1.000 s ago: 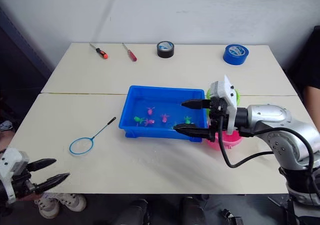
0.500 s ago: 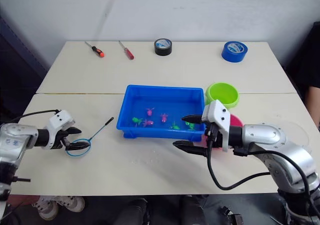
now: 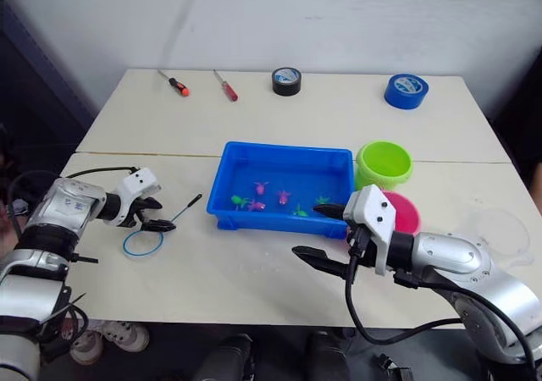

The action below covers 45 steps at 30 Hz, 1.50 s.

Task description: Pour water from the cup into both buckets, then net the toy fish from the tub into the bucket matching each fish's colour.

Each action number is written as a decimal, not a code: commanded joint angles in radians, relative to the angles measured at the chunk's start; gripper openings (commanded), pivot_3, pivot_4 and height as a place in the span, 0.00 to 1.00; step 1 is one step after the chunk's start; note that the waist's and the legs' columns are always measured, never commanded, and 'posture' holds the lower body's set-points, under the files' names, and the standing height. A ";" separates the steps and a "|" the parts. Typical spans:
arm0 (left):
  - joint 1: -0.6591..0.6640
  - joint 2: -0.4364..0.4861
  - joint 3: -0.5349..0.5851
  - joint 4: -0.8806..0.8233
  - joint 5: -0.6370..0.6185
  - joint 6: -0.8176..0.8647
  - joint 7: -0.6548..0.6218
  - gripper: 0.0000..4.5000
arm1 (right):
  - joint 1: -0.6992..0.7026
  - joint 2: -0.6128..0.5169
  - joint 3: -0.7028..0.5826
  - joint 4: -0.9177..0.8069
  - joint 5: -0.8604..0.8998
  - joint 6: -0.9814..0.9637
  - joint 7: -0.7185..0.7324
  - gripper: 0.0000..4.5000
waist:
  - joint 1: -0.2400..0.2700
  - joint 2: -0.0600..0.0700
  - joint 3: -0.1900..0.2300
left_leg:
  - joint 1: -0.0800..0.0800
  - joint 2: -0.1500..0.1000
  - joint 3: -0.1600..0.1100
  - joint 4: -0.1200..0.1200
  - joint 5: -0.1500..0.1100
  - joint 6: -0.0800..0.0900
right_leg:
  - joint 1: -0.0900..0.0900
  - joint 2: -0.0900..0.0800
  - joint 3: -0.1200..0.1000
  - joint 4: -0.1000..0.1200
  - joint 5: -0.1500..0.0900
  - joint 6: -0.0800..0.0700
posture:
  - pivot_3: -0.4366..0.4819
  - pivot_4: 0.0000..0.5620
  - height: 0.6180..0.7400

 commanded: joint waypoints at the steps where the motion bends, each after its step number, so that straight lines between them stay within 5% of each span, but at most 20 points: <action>1: -0.016 -0.026 -0.013 0.026 0.021 -0.018 -0.005 1.00 | 0.021 -0.003 -0.037 -0.053 0.010 -0.014 -0.010 0.97 | 0.002 0.000 0.000 | 0.000 0.000 0.000 0.000 0.000 0.000 | 0.000 0.000 0.000 0.000 0.000 0.000 | 0.48 0.27 0.97; 3: -0.021 -0.038 -0.014 0.036 0.029 -0.022 -0.004 1.00 | 0.029 -0.013 -0.037 -0.057 0.002 -0.011 -0.014 0.97 | 0.003 0.000 0.000 | 0.000 -0.001 0.000 0.000 0.000 0.000 | 0.000 -0.001 0.000 0.001 0.000 0.000 | 0.48 0.27 0.97; 6: -0.029 -0.047 -0.022 0.064 0.056 -0.048 0.018 0.82 | 0.031 -0.017 -0.040 -0.056 -0.003 -0.015 -0.015 1.00 | 0.003 0.000 0.000 | 0.000 -0.002 0.000 0.000 0.001 0.001 | 0.000 -0.001 0.000 0.001 0.000 0.001 | 0.48 0.27 0.97; 14: -0.035 -0.073 0.006 0.122 0.056 -0.074 0.024 0.01 | 0.027 -0.040 -0.041 -0.054 -0.005 -0.008 -0.005 1.00 | 0.002 0.000 0.000 | 0.000 -0.003 0.000 0.001 0.001 0.002 | 0.001 -0.002 0.000 0.003 0.001 0.002 | 0.48 0.27 0.97; 21: -0.075 -0.018 0.069 0.075 0.001 -0.125 -0.048 0.01 | -0.006 -0.121 -0.093 -0.025 0.055 0.032 0.058 1.00 | -0.001 -0.001 0.000 | 0.000 -0.003 0.000 0.001 0.001 0.002 | 0.000 -0.001 0.000 0.006 0.001 0.002 | 0.48 0.27 0.97; 25: -0.044 0.071 0.169 -0.244 -0.188 -0.160 -0.306 0.01 | -0.103 -0.193 -0.098 0.034 0.028 0.030 0.105 1.00 | -0.007 -0.008 0.004 | -0.003 -0.002 -0.001 0.002 0.003 0.000 | -0.002 -0.001 0.000 0.006 0.001 0.002 | 0.48 0.27 0.97; 31: 0.074 0.181 0.192 -0.731 -0.367 0.043 -0.459 0.01 | -0.278 -0.254 -0.067 0.105 0.132 0.099 0.223 1.00 | -0.029 -0.004 0.004 | -0.001 -0.001 -0.001 0.000 0.003 0.000 | 0.000 -0.002 0.001 0.002 0.001 0.002 | 0.48 0.27 0.97; 44: -0.031 0.006 -0.011 -0.982 -0.302 0.087 -0.326 0.01 | -0.595 -0.139 0.211 0.201 0.018 0.195 0.198 1.00 | -0.026 -0.004 0.004 | -0.002 -0.001 -0.001 0.001 0.003 0.000 | -0.001 -0.001 0.001 0.002 0.001 0.002 | 0.48 0.27 0.97; 45: -0.040 -0.001 -0.016 -0.983 -0.302 0.091 -0.322 0.00 | -0.601 -0.129 0.227 0.209 -0.011 0.189 0.185 0.88 | -0.027 -0.004 0.004 | -0.002 -0.001 -0.001 0.001 0.003 0.000 | -0.001 -0.001 0.001 0.006 0.001 0.002 | 0.48 0.27 0.97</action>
